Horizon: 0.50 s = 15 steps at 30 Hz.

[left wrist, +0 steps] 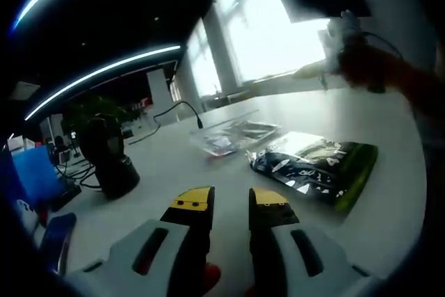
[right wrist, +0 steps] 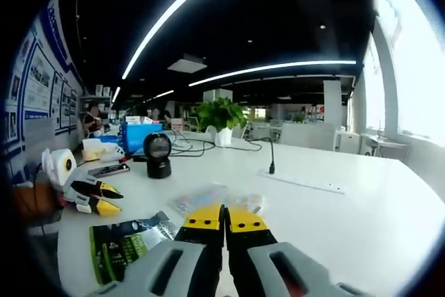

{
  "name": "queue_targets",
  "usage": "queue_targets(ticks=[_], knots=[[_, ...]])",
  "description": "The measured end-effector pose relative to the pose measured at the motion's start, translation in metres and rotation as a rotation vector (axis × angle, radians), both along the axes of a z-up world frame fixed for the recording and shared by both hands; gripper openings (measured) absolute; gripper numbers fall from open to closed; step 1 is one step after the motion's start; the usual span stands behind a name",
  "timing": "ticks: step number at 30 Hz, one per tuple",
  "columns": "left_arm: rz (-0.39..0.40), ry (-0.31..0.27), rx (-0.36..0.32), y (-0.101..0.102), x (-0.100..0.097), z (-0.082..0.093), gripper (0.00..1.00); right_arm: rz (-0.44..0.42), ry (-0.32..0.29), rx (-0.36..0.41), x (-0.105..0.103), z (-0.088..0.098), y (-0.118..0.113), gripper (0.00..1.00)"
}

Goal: Clip sheet goods on table flip sheet goods clip sheet goods scan sheet goods put sheet goods back to table

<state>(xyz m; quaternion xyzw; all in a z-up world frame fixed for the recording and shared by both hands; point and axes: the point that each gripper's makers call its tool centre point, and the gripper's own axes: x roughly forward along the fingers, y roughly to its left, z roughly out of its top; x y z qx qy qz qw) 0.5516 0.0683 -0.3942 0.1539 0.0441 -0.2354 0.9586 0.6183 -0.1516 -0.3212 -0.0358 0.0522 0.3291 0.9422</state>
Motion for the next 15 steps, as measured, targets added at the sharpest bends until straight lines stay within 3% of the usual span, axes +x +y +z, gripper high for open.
queue_targets(ticks=[7, 15], knots=[[-0.001, -0.004, -0.009, 0.001, 0.0, 0.002, 0.13, -0.009, -0.005, 0.013, -0.006, -0.002, -0.007, 0.0], [0.026, -0.005, -0.125, 0.011, 0.001, 0.014, 0.13, 0.031, -0.024, -0.023, -0.02, -0.008, -0.002, 0.0]])
